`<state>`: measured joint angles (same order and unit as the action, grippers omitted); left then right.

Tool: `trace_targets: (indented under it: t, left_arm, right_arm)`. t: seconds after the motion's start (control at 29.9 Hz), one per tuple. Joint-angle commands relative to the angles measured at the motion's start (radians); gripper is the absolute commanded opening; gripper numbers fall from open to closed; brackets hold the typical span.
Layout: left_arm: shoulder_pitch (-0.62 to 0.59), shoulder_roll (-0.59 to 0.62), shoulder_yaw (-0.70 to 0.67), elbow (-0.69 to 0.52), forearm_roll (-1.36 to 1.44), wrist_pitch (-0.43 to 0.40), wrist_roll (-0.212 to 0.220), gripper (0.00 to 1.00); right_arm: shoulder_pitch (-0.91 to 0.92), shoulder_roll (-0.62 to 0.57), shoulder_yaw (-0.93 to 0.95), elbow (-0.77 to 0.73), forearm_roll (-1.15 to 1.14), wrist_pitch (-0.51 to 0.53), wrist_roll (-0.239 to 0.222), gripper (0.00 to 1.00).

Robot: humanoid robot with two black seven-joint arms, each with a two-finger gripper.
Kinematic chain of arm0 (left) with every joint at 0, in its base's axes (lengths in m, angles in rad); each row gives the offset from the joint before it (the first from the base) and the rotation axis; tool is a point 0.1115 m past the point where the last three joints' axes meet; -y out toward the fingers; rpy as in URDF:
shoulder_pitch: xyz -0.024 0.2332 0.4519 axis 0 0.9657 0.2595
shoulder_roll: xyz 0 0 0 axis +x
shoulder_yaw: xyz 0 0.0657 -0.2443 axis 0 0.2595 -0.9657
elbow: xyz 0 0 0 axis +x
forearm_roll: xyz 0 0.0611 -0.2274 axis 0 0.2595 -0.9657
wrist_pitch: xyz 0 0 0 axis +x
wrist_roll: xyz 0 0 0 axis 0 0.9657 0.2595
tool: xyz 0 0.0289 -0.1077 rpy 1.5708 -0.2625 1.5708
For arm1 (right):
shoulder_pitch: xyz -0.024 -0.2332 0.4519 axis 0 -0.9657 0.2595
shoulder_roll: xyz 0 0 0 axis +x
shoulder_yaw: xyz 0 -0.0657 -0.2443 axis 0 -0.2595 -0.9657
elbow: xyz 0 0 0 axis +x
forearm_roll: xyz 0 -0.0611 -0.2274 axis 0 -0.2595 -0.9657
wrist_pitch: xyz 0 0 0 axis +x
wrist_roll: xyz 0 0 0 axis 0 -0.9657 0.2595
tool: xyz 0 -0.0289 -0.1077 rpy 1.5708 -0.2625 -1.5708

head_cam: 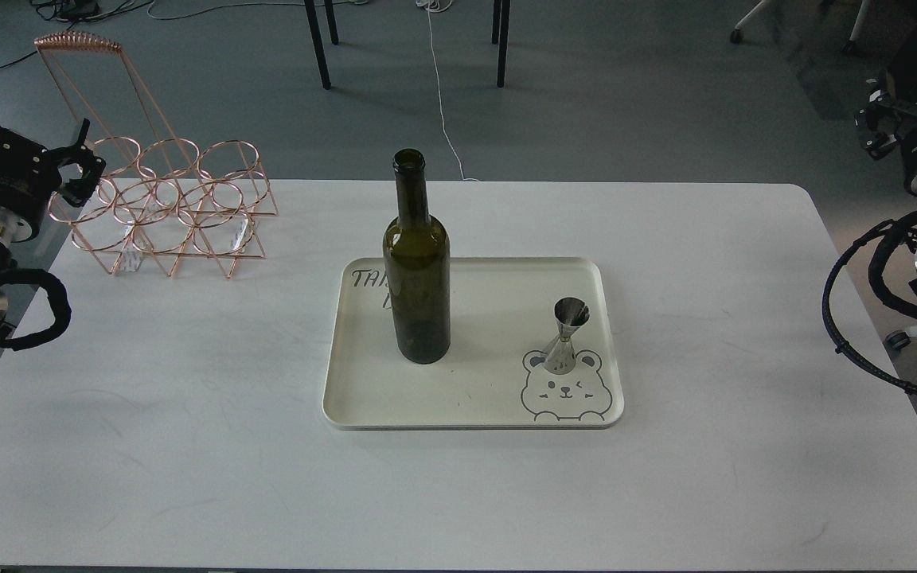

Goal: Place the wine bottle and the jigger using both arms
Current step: 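Move the right gripper inward toward the metal jigger on the tray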

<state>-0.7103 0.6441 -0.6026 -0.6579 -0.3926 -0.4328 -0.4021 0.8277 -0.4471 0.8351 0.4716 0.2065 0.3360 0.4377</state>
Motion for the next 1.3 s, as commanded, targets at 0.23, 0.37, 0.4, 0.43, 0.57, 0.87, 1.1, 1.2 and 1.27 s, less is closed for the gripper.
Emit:
trace_targets:
  t: [0.23, 0.37, 0.4, 0.43, 0.57, 0.87, 1.1, 1.2, 1.27]
  left_arm:
    - [-0.003, 0.002, 0.000, 0.000, -0.002, 0.005, 0.000, 0.98]
    - [-0.005, 0.005, -0.002, 0.000, 0.000, 0.002, -0.003, 0.98]
    - [-0.005, 0.008, -0.002, 0.000, 0.000, 0.002, -0.003, 0.98]
    - [-0.005, 0.009, -0.002, 0.000, 0.000, 0.002, -0.003, 0.98]
    - [-0.005, 0.009, 0.000, 0.000, 0.000, 0.000, 0.000, 0.98]
    - [-0.005, 0.023, 0.000, -0.003, 0.000, -0.003, -0.001, 0.98]
    - [-0.005, 0.022, 0.000, -0.003, 0.001, -0.004, -0.003, 0.98]
    - [-0.005, 0.023, 0.000, -0.003, 0.001, -0.004, -0.003, 0.98]
    - [-0.005, 0.025, 0.000, -0.003, 0.001, -0.007, -0.003, 0.98]
  right_arm:
    - [-0.004, -0.016, -0.079, 0.091, -0.009, 0.015, 0.001, 0.99]
    - [-0.010, -0.103, -0.212, 0.218, -0.038, 0.006, 0.015, 0.99]
    - [-0.010, -0.128, -0.238, 0.254, -0.059, 0.005, 0.019, 0.99]
    - [-0.010, -0.163, -0.269, 0.303, -0.097, 0.000, 0.027, 0.99]
    - [-0.013, -0.283, -0.317, 0.462, -0.365, -0.070, 0.035, 0.99]
    - [-0.128, -0.432, -0.332, 0.795, -1.075, -0.284, 0.038, 0.99]
    - [-0.190, -0.489, -0.343, 0.901, -1.528, -0.358, 0.051, 0.99]
    - [-0.205, -0.498, -0.359, 0.901, -1.698, -0.364, 0.051, 0.99]
    - [-0.206, -0.499, -0.389, 0.898, -1.795, -0.388, 0.051, 0.99]
